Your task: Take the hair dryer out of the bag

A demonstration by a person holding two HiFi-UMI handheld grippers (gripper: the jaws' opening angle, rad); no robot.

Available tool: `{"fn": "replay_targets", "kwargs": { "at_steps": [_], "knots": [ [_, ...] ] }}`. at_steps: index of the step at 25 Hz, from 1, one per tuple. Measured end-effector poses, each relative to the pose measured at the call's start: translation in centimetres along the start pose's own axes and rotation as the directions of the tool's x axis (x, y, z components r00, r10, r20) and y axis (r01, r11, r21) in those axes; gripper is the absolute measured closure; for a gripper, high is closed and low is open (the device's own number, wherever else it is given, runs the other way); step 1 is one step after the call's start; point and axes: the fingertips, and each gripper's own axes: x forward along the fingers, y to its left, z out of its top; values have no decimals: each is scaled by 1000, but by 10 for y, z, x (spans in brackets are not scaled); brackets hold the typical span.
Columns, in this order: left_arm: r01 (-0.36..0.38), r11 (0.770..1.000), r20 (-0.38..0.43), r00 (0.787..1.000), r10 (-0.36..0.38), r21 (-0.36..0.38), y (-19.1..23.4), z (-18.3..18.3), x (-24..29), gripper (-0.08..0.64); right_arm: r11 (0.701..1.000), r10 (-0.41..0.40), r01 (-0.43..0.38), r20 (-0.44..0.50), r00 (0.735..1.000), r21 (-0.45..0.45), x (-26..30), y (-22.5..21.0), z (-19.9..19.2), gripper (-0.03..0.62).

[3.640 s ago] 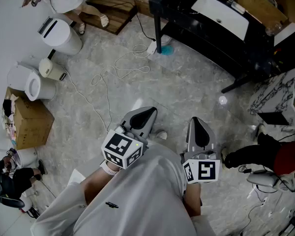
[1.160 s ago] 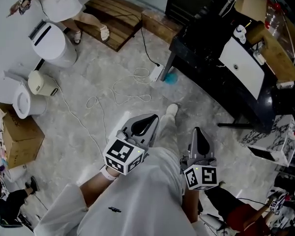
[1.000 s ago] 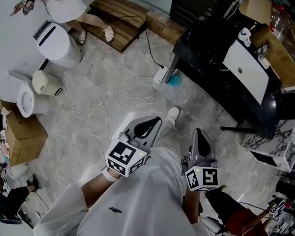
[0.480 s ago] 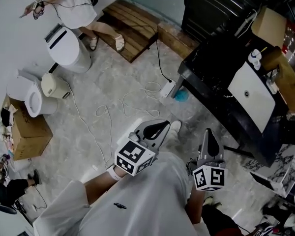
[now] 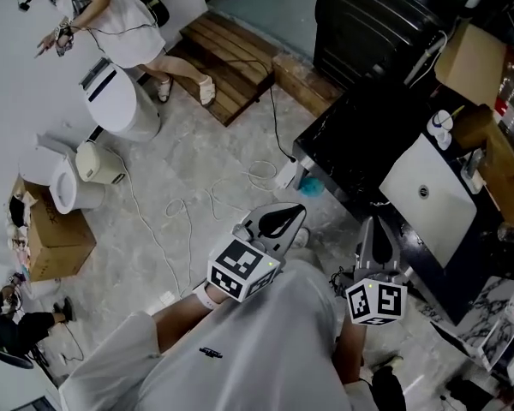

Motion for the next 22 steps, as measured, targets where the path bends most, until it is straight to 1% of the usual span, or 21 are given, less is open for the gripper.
{"fn": "replay_targets", "kwargs": {
  "at_steps": [2,5,7,9,12,14,17,19,22],
  "knots": [
    [-9,1000,0,1000,9,6,0,8,20,552,1000,14,-14,-6,1000,5,14,-21,2,580],
    [-43,999,-16,999,43,2,6,13,43,552,999,10,-9,-21,1000,48,30,-57,-1,581],
    [-57,998,-33,998,57,-3,7,15,56,552,997,2,-1,-15,1000,79,39,-77,3,581],
    [-57,998,-50,997,57,12,5,17,65,552,995,-2,1,3,1000,97,44,-89,9,581],
    [-51,998,-65,996,54,42,4,19,78,552,992,0,-1,7,1000,124,52,-95,5,581],
    [-50,998,-69,996,53,45,7,19,86,552,989,7,-5,-9,1000,147,57,-93,-5,581],
    [-51,998,-78,995,54,39,12,15,92,552,987,34,-29,-30,999,158,57,-80,-13,581],
    [-39,998,-95,995,43,42,13,12,97,552,986,43,-37,-36,998,160,56,-75,-15,581],
    [-15,998,-108,994,22,67,12,13,104,552,985,33,-26,-37,999,169,54,-76,-17,581]
  ]
}}
